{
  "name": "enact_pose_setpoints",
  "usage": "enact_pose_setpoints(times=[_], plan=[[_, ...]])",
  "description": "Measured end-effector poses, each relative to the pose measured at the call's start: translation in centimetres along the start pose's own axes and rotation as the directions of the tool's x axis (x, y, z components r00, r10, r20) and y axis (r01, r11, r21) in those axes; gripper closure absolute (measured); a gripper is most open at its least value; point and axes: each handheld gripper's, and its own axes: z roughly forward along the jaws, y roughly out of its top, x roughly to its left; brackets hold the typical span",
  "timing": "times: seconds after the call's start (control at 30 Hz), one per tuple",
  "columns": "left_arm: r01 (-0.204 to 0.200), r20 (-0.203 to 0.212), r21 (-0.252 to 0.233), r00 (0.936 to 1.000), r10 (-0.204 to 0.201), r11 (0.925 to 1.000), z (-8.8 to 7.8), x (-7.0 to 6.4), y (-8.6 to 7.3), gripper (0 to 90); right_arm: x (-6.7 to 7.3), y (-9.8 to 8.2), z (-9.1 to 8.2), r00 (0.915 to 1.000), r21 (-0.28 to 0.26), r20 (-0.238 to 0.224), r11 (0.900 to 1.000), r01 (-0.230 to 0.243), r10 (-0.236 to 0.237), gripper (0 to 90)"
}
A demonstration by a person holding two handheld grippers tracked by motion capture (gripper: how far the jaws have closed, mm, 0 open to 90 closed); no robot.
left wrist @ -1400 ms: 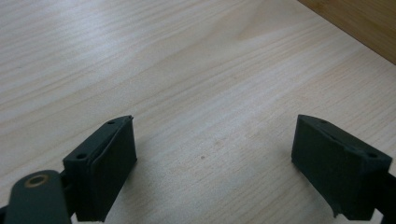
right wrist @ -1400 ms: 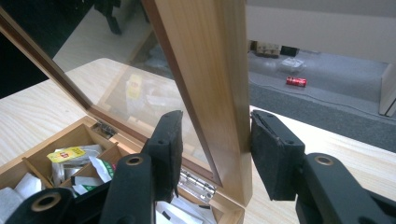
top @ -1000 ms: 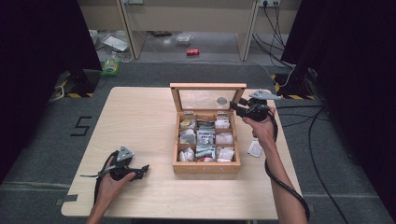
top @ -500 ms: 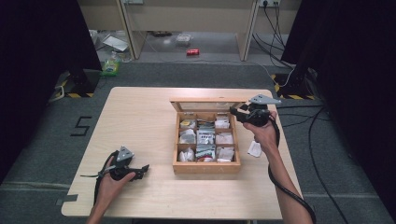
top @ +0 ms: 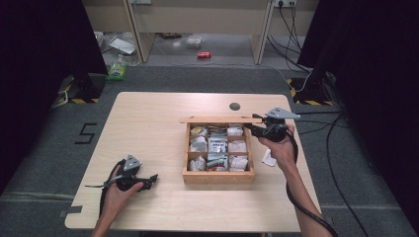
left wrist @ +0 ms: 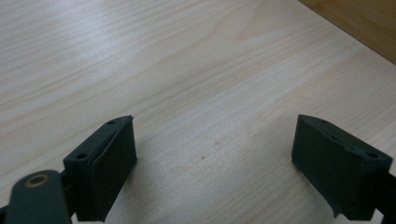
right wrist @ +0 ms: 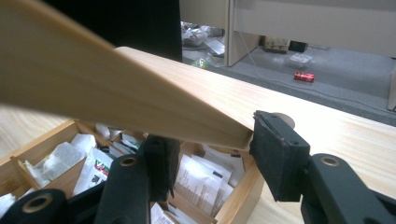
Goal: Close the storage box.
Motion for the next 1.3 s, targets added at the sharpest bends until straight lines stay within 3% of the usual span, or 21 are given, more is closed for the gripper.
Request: enact_pose_setpoints(times=[0.57,1.1,1.3], plan=[[0.000,0.000,0.000,1.0000,0.000,1.0000,0.0,0.0,0.0,13.2,1.4,-0.5,-2.2,0.9999,-0.011,-0.013,1.000,0.010,-0.010,50.2],[0.001,0.000,-0.001,1.0000,-0.001,1.0000,0.0,0.0,0.0,13.2,2.4,-2.4,-2.9,0.9995,0.047,-0.021,0.999,-0.021,0.022,46.1],[0.001,-0.001,-0.001,1.0000,-0.001,1.0000,0.0,0.0,0.0,13.2,2.5,-3.1,-3.0,0.9992,0.039,-0.031,0.999,-0.023,0.024,46.3]])
